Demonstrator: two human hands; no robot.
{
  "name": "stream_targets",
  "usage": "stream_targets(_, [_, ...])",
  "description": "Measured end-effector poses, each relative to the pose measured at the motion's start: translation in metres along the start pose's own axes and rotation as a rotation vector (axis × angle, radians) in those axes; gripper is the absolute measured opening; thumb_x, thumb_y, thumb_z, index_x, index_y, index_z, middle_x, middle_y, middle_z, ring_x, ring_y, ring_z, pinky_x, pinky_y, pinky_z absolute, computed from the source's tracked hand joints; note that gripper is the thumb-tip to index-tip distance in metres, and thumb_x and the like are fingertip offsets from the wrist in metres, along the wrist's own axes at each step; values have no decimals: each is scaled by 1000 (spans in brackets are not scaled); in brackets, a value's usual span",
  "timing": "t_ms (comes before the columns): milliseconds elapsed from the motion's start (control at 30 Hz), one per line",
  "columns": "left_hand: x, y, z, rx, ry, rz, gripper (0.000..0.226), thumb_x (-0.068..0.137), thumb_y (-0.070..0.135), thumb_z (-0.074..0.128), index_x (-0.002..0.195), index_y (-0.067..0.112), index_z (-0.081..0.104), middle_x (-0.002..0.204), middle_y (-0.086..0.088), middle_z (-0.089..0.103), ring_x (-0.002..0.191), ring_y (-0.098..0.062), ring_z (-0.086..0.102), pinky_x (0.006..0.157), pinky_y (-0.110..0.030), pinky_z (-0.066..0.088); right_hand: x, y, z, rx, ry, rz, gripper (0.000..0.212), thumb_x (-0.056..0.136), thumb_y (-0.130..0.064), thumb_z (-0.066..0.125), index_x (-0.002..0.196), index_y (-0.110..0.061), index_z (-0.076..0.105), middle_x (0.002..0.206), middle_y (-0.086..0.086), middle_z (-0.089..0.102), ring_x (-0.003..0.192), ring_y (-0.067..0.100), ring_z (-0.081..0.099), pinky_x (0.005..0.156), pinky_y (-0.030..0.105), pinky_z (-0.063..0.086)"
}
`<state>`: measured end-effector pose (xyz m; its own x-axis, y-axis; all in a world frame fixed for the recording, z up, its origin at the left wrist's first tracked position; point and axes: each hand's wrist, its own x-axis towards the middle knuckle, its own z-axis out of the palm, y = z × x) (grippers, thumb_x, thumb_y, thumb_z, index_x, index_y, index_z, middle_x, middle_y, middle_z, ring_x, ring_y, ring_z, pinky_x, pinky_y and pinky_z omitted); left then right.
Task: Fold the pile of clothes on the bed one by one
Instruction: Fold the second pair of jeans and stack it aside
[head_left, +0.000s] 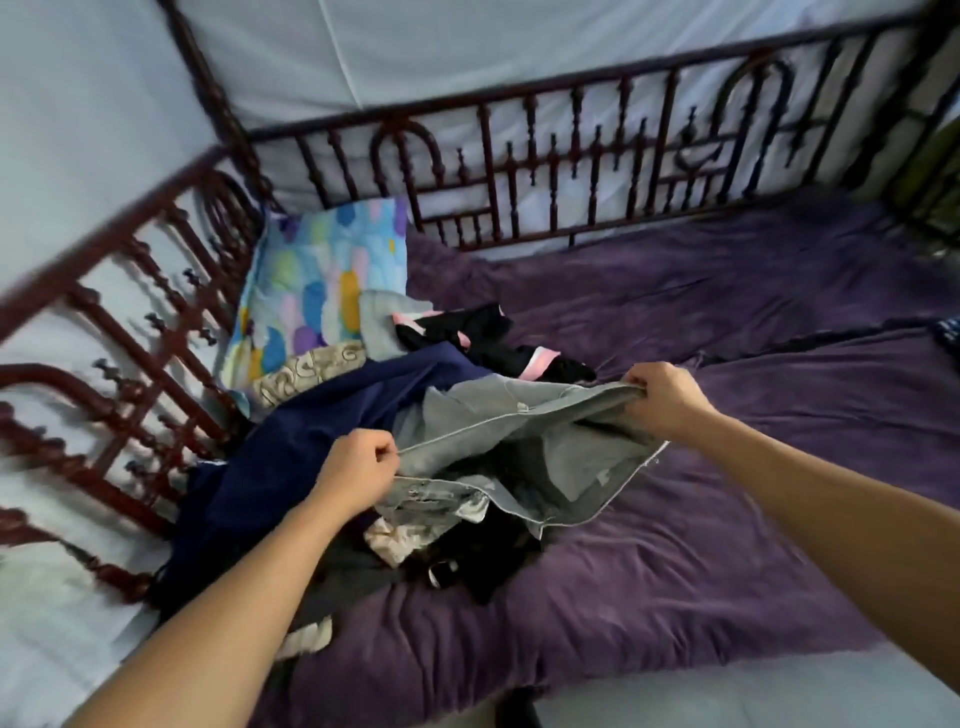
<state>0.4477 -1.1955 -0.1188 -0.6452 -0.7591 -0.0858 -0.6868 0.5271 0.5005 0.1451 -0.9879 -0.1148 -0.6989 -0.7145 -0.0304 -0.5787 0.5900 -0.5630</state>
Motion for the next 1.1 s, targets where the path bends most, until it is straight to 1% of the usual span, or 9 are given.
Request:
stream_targets(167, [17, 32, -97, -117, 272, 150, 40, 92, 3, 47, 54, 13, 38, 52, -1, 38, 53, -15, 38, 50, -22, 26, 9, -37, -44, -129, 219, -44, 19, 76, -10, 60, 94, -15, 65, 101, 16, 67, 96, 37, 59, 73, 36, 39])
stream_targets(333, [45, 63, -184, -265, 492, 288, 40, 92, 0, 40, 54, 12, 30, 53, -3, 28, 53, -16, 28, 56, -33, 18, 25, -78, -91, -116, 402, 112, 21, 85, -18, 56, 105, -17, 57, 104, 18, 66, 97, 40, 61, 73, 38, 43])
stream_targets(567, [83, 65, -306, -408, 640, 384, 23, 75, 22, 41, 57, 9, 36, 57, -9, 29, 57, -20, 29, 56, -34, 24, 46, -197, -181, 776, 239, 147, 9, 80, -13, 71, 83, -9, 64, 65, 7, 65, 53, 21, 62, 50, 29, 52])
stream_targets(667, [98, 57, -352, -321, 697, 435, 44, 77, 41, 42, 54, 5, 37, 57, -17, 33, 58, -24, 36, 55, -37, 28, 46, -233, -208, 996, 42, 104, 7, 83, -12, 61, 76, -12, 61, 59, 3, 66, 47, 17, 63, 46, 26, 53])
stream_targets(733, [100, 51, -365, -267, 621, 495, 59, 76, 60, 47, 55, 5, 41, 52, -5, 40, 55, -17, 39, 57, -37, 30, 45, -245, -216, 1061, 8, 78, 15, 87, -8, 54, 73, -12, 61, 59, 3, 66, 49, 17, 64, 47, 25, 53])
stream_targets(800, [98, 42, -360, -185, 469, 518, 59, 66, 69, 61, 58, 13, 45, 51, 7, 43, 52, -11, 41, 56, -32, 35, 44, -244, -212, 844, 121, 81, 18, 89, -4, 51, 76, -13, 57, 55, 2, 64, 46, 14, 62, 41, 22, 50])
stream_targets(933, [104, 20, -319, 139, 97, 538, 39, 64, 22, 83, 74, 22, 45, 71, 4, 57, 66, -15, 55, 57, -24, 40, 38, -209, -177, -21, 279, 141, 16, 89, -8, 54, 76, -16, 59, 73, 7, 62, 63, 20, 58, 53, 24, 49])
stream_targets(1000, [113, 6, -305, 224, -47, 530, 35, 67, 6, 74, 80, 22, 46, 77, 1, 56, 72, -18, 55, 61, -24, 42, 32, -190, -156, -49, 223, 208, 15, 89, -8, 53, 77, -15, 59, 76, 9, 61, 64, 21, 57, 54, 24, 48])
stream_targets(1100, [126, -24, -299, 146, -261, 358, 22, 77, -2, 64, 88, 14, 55, 83, -4, 56, 75, -21, 53, 69, -32, 47, 19, -170, -134, 266, 186, 285, 21, 89, -3, 47, 78, -14, 60, 72, 6, 55, 62, 18, 52, 56, 28, 49])
